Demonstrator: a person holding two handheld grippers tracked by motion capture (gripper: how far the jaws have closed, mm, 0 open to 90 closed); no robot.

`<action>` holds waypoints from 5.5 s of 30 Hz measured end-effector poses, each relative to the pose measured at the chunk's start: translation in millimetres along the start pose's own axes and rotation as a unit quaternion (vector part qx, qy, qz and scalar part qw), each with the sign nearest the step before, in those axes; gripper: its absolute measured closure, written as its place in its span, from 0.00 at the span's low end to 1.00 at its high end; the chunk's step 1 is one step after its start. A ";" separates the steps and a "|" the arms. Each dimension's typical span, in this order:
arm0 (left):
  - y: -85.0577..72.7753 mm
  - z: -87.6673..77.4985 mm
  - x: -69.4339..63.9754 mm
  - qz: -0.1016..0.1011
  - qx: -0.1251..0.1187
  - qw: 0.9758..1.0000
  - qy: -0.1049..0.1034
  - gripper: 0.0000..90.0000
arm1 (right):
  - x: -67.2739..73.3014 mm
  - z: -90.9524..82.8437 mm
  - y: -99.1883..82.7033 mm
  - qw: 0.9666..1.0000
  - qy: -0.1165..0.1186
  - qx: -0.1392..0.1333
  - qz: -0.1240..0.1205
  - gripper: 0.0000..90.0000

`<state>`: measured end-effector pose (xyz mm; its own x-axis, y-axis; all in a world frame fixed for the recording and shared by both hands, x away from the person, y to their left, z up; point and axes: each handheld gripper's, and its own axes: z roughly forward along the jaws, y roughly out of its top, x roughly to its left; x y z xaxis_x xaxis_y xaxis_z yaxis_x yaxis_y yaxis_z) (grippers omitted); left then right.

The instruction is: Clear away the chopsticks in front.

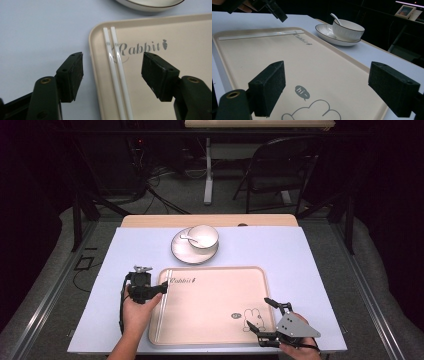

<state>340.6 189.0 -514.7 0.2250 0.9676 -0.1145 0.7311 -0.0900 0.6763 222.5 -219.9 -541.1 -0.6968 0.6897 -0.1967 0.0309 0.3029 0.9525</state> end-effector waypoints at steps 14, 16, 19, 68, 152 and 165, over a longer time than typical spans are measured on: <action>20.2 -0.5 4.5 -0.007 -0.005 1.000 -0.004 0.35 | -0.3 0.0 -0.1 1.000 0.001 0.000 0.003 0.15; 22.0 -0.4 5.0 -0.007 -0.004 1.000 -0.005 0.35 | -0.3 0.0 -0.1 1.000 0.001 0.000 0.002 0.15; 26.2 -0.3 5.8 -0.011 -0.006 1.000 -0.008 0.35 | -0.3 0.0 0.0 1.000 0.001 -0.001 0.001 0.15; 132.9 8.8 -12.2 -0.039 -0.026 0.998 -0.045 0.35 | -0.9 0.3 0.0 1.000 0.002 0.000 0.001 0.15; 144.4 123.5 -44.0 -0.134 -0.005 0.990 -0.031 0.36 | -1.1 1.3 0.9 1.000 0.008 -0.004 0.004 0.15; 140.2 136.2 -45.5 -0.146 -0.014 0.989 -0.027 0.37 | -0.7 1.5 1.0 1.000 0.010 -0.003 0.003 0.15</action>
<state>520.6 100.3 -513.9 0.0426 0.9373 -0.3459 0.7524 0.1977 0.6284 224.0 -219.1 -540.4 -0.7108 0.6785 -0.1856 0.0311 0.2939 0.9553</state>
